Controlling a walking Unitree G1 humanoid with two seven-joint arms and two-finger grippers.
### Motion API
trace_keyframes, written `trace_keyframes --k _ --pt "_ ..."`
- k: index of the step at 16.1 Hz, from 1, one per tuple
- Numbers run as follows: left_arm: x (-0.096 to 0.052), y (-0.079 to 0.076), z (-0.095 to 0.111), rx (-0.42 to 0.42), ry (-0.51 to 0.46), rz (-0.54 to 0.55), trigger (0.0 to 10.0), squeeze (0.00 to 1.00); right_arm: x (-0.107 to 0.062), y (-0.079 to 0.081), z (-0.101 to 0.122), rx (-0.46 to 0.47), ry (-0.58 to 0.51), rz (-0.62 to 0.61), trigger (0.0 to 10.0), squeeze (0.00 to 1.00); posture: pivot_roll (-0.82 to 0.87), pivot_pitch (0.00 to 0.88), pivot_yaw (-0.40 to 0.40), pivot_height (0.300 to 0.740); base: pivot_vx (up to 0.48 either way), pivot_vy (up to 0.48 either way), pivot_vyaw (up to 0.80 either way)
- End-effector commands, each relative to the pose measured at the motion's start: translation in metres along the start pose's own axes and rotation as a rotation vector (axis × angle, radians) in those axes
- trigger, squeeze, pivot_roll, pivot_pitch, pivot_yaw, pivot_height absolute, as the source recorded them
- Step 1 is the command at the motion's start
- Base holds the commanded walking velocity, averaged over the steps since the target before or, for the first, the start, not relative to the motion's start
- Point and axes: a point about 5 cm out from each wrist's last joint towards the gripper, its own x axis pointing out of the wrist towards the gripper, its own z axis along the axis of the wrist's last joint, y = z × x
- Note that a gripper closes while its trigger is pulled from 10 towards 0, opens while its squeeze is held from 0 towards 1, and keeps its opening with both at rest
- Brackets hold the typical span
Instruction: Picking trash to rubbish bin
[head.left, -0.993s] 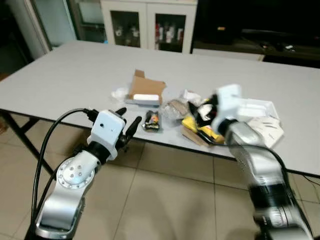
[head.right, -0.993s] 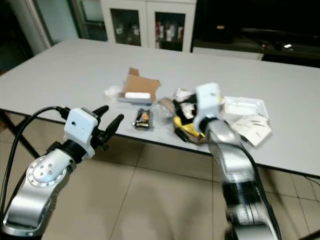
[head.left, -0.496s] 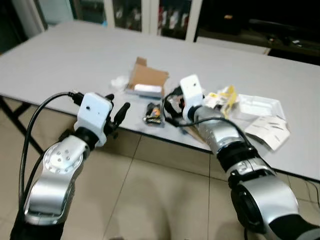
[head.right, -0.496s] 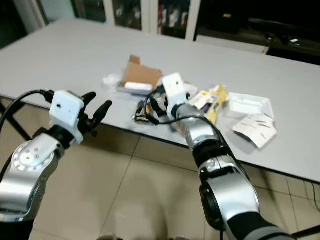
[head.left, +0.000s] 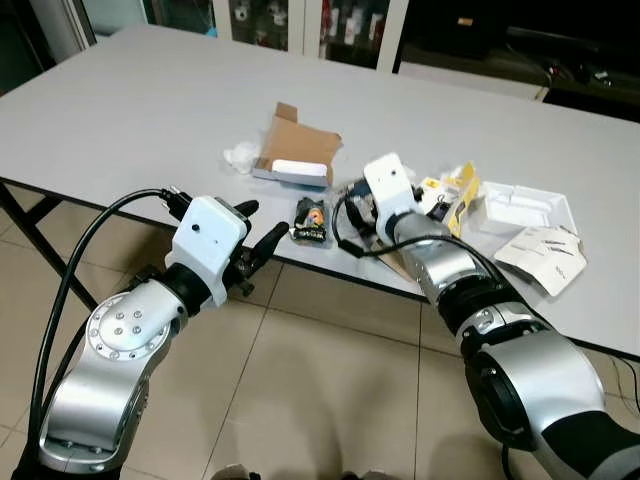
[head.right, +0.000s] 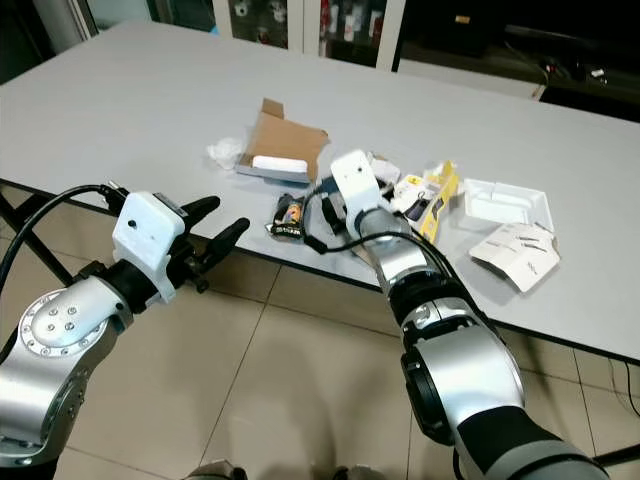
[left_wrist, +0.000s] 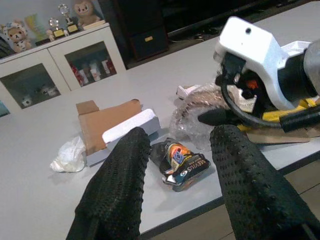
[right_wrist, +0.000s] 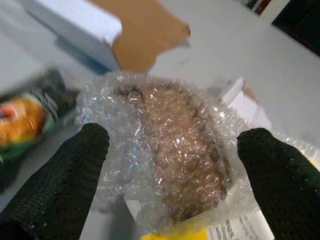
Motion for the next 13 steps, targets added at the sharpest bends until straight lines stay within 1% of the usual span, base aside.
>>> trace_keyframes --k 1,2,4,5,6,7,13 --pt "0.001 -0.001 0.003 -0.001 -0.002 -0.024 10.0 0.00 0.000 0.003 -0.003 0.009 0.020 0.026 10.0 0.00 0.07 0.104 -0.067 0.740 0.000 0.000 0.00" --pt "0.001 -0.001 0.003 -0.007 0.000 -0.024 10.0 0.00 0.000 0.009 -0.011 0.029 0.052 0.056 10.0 0.00 0.08 0.105 -0.070 0.740 0.000 0.000 0.00" --pt "0.000 -0.001 0.004 -0.014 -0.001 -0.018 10.0 0.00 0.000 0.011 -0.013 0.036 0.056 0.054 10.0 0.00 0.09 0.105 -0.075 0.740 0.000 0.000 0.00" --pt "-0.001 -0.001 0.005 -0.013 -0.002 -0.013 10.0 0.00 0.000 0.011 -0.011 0.040 0.047 0.049 8.7 0.00 0.09 0.105 -0.077 0.740 0.000 0.000 0.00" --pt "-0.002 0.000 0.005 -0.014 -0.002 -0.007 10.0 0.00 0.001 0.010 -0.008 0.056 0.034 0.048 0.4 0.00 0.09 0.104 -0.079 0.740 0.000 0.000 0.00" --pt "-0.002 0.000 0.005 -0.015 -0.001 -0.004 10.0 0.00 0.001 0.009 -0.006 0.066 0.027 0.046 0.0 0.00 0.09 0.103 -0.080 0.740 0.000 0.000 0.00" --pt "0.000 0.001 0.005 -0.011 0.002 0.003 10.0 0.00 0.001 0.006 -0.001 0.088 -0.004 0.055 0.0 0.00 0.08 0.088 -0.075 0.740 0.000 0.000 0.00"
